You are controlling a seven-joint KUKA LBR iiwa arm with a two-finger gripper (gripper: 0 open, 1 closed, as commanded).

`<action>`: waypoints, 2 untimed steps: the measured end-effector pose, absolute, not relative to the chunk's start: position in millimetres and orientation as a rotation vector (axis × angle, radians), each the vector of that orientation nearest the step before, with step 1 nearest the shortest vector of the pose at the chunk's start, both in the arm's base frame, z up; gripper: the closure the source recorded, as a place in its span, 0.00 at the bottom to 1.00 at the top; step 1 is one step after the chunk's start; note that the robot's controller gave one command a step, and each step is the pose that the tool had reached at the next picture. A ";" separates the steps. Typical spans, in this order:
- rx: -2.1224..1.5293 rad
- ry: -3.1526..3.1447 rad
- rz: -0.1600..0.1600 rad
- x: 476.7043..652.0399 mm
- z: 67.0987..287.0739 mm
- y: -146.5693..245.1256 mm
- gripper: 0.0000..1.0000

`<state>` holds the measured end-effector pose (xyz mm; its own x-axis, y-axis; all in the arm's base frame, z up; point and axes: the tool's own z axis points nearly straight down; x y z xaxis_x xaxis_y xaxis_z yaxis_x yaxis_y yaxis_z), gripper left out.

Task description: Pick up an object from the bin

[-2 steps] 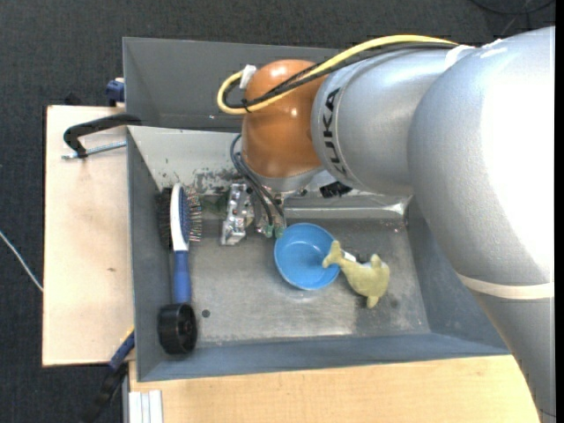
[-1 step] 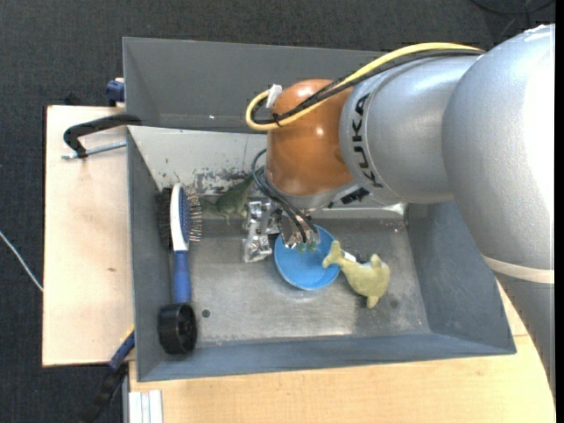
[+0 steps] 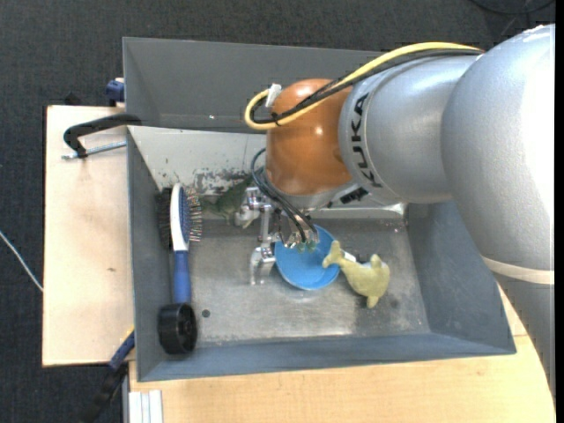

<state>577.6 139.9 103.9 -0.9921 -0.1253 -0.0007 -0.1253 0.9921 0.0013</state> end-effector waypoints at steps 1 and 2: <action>-0.217 3.135 -0.005 565.4 96.1 55.3 0.00; -0.227 3.132 0.002 565.7 96.4 61.2 1.00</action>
Offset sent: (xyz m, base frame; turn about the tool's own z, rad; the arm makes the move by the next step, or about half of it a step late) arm -0.0127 -0.0796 -0.0083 -0.0202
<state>565.7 61.2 96.4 -0.9896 -0.1439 -0.0012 -0.1439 0.9896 0.0014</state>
